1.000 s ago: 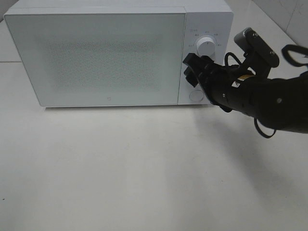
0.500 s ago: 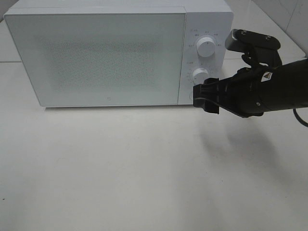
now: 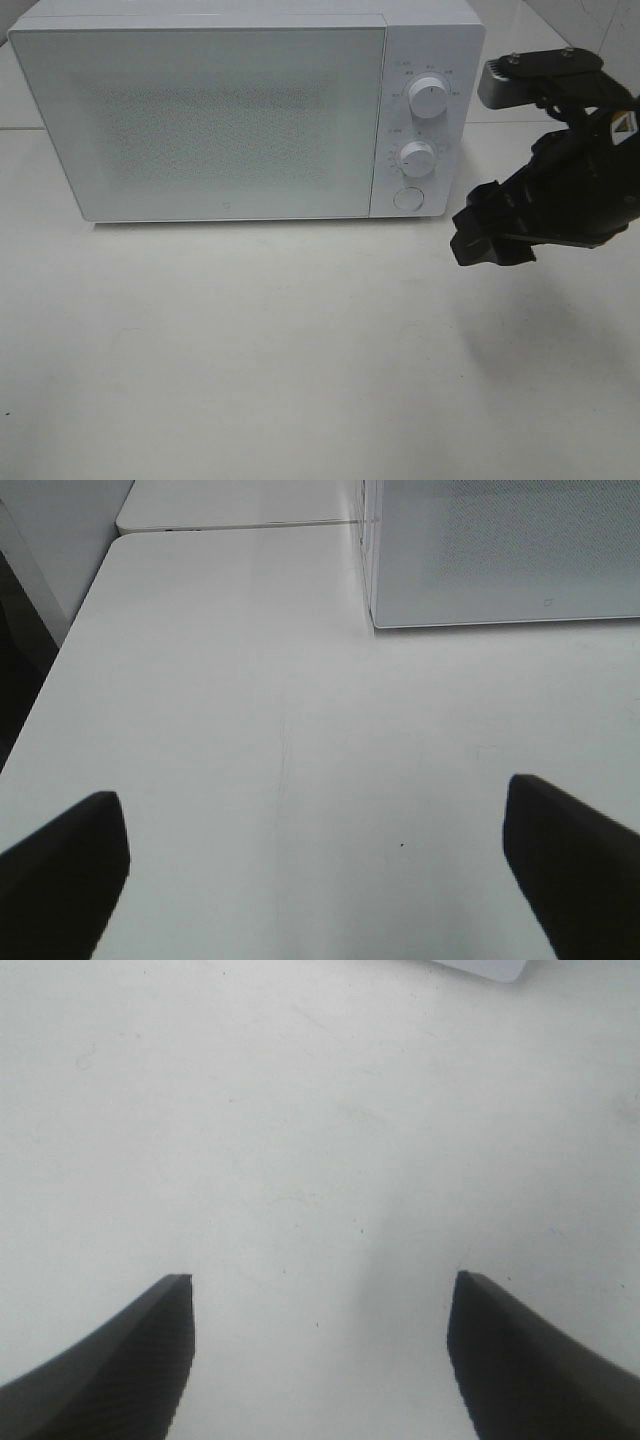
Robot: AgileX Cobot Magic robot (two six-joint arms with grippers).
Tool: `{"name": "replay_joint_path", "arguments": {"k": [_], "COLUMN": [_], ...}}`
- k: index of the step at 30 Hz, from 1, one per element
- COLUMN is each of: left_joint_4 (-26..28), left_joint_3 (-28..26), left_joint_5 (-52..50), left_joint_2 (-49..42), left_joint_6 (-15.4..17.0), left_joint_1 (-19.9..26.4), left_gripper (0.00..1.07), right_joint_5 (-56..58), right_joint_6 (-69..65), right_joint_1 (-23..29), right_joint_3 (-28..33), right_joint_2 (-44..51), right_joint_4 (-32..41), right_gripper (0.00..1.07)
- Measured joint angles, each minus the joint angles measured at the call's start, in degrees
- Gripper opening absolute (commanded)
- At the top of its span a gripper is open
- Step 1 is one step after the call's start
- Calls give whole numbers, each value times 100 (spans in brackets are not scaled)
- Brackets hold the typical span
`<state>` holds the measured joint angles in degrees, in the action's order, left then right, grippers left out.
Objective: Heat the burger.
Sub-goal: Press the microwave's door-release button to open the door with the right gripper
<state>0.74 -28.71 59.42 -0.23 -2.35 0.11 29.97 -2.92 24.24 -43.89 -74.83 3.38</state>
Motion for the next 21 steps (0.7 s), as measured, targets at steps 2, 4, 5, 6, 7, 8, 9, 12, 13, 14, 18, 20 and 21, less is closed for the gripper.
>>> {"name": "replay_joint_path", "arguments": {"k": [2, 4, 5, 6, 7, 8, 9, 12, 13, 14, 18, 20, 21], "left_joint_4": [0, 0, 0, 0, 0, 0, 0, 0, 0, 0, 0, 0, 0], "left_joint_3": [0, 0, 0, 0, 0, 0, 0, 0, 0, 0, 0, 0, 0], "left_joint_5": [0, 0, 0, 0, 0, 0, 0, 0, 0, 0, 0, 0, 0], "left_joint_2": [0, 0, 0, 0, 0, 0, 0, 0, 0, 0, 0, 0, 0], "left_joint_6": [0, 0, 0, 0, 0, 0, 0, 0, 0, 0, 0, 0, 0], "left_joint_1": [0, 0, 0, 0, 0, 0, 0, 0, 0, 0, 0, 0, 0], "left_gripper": [94, 94, 94, 94, 94, 94, 94, 94, 94, 94, 94, 94, 94], "right_joint_5": [246, 619, 619, 837, 837, 951, 1157, 1450, 1450, 1553, 1960, 2040, 2074], "right_joint_6": [0, 0, 0, 0, 0, 0, 0, 0, 0, 0, -6, -17, -29], "right_joint_1": [0, 0, 0, 0, 0, 0, 0, 0, 0, 0, 0, 0, 0], "right_joint_3": [0, 0, 0, 0, 0, 0, 0, 0, 0, 0, 0, 40, 86], "right_joint_2": [201, 521, 521, 762, 762, 877, 1083, 1387, 1387, 1513, 2149, 2435, 2595], "right_joint_4": [-34, -120, -120, -138, -138, -143, -143, -149, -149, -172, -338, -441, -470], "right_gripper": [72, 72, 72, 72, 72, 72, 72, 72, 72, 72, 75, 76, 77]}}
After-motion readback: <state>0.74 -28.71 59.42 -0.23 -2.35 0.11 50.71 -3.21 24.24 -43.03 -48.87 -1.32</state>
